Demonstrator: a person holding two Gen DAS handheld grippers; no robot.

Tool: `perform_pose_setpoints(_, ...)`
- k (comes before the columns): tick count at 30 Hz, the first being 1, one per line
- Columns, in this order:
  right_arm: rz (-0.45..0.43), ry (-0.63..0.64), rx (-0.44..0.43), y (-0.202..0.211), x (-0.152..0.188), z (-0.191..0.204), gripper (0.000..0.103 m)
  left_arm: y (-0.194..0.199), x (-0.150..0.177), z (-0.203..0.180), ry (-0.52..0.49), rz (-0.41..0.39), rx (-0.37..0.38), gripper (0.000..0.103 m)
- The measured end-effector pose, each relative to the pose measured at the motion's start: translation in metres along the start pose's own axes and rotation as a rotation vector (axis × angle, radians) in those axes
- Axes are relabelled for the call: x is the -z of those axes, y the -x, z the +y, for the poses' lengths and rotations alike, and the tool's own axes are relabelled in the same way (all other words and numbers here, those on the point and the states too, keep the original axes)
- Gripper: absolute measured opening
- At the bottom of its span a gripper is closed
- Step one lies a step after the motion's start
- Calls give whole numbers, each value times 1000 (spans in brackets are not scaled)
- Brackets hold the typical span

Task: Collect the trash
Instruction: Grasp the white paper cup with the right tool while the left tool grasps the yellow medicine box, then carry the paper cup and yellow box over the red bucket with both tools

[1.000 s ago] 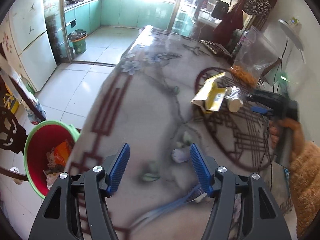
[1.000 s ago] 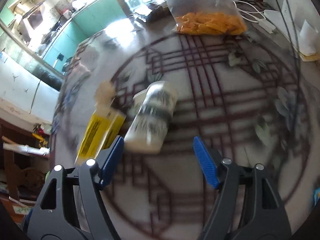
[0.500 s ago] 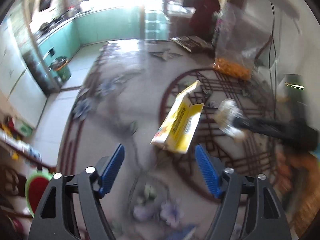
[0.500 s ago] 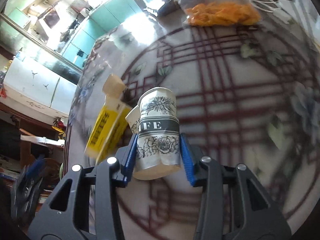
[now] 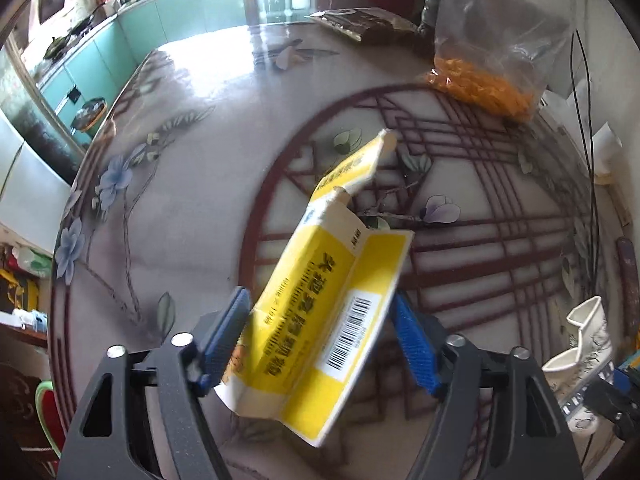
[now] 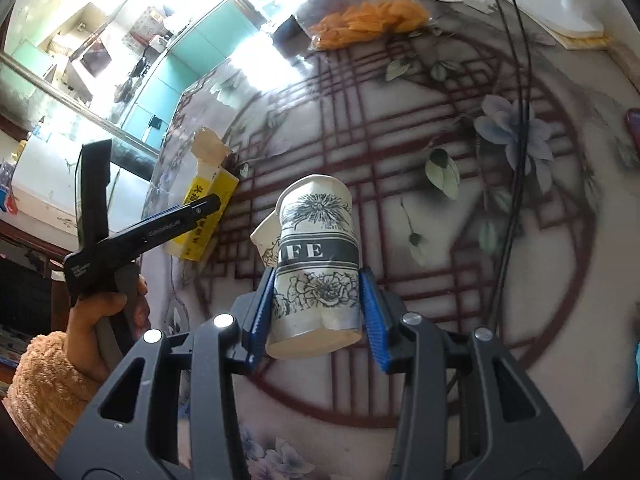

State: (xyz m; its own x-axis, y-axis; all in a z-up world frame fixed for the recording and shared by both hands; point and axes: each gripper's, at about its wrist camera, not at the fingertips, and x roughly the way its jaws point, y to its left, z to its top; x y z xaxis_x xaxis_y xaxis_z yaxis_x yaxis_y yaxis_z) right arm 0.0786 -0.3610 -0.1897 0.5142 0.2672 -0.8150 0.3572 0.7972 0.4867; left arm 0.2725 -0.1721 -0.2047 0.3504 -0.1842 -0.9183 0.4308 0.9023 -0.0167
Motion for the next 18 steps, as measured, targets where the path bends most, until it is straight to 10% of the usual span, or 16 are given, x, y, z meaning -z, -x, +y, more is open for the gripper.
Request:
perform_pose_setpoints(6,2,3,-12,1,4,6,41,17,6,0,-7,-34,8,35)
perform_pose_setpoints(18,-7,74,6,2,15,46,41,77,72,29,122,-74,144,31)
